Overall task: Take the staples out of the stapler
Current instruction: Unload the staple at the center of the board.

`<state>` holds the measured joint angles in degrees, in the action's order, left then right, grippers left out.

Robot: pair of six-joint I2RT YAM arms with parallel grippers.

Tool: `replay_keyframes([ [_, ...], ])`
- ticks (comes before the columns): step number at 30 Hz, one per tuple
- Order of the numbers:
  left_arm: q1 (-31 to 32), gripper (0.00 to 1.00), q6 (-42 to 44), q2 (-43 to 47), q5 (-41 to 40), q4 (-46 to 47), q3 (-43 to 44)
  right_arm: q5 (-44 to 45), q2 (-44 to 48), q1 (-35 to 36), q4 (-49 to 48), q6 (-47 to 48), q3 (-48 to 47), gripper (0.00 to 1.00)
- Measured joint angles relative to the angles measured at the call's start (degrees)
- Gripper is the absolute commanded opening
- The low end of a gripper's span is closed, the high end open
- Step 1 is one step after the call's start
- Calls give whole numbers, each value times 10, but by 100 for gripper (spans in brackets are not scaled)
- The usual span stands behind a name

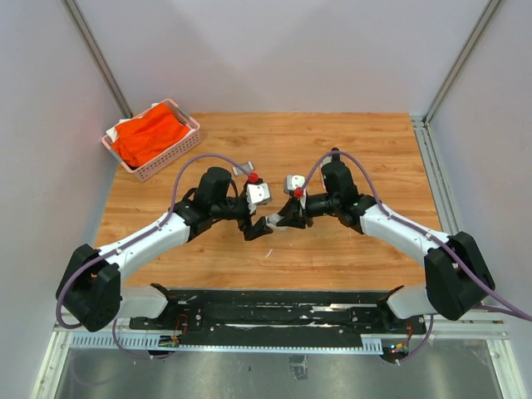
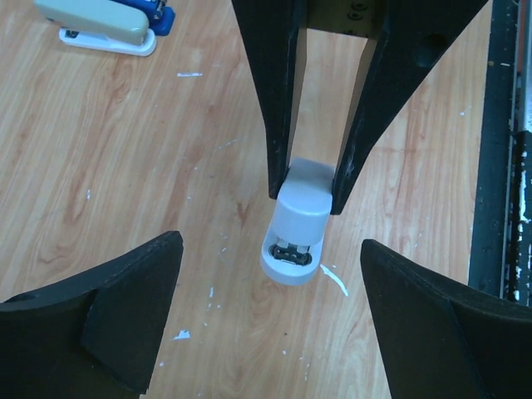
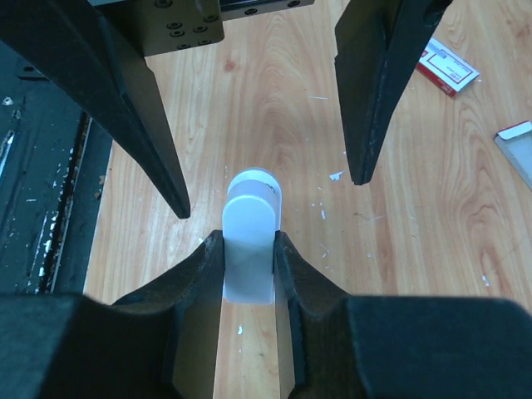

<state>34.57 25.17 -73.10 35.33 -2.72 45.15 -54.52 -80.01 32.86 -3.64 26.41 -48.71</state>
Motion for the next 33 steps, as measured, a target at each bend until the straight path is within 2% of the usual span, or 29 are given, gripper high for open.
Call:
replay_keyframes([
  [4,8,81,0,0,6,1,-1,-15,1,0,-24,-12,14,8],
  [10,12,75,9,0,15,-3,-2,-25,1,0,-39,-20,14,9],
  [18,13,59,20,-1,17,-7,-2,-42,3,0,-43,-24,14,9],
  [26,16,27,26,-3,18,-13,-2,-37,3,0,-47,-22,14,9],
  [29,16,10,30,-3,18,-14,-2,-35,3,0,-47,-19,14,10],
  [30,16,3,30,-3,18,-14,-2,-35,3,0,-47,-19,14,11],
  [31,16,0,30,-3,17,-14,-2,-35,3,0,-47,-19,14,14],
  [33,16,0,30,-3,14,-14,-2,-35,3,0,-47,-19,14,23],
])
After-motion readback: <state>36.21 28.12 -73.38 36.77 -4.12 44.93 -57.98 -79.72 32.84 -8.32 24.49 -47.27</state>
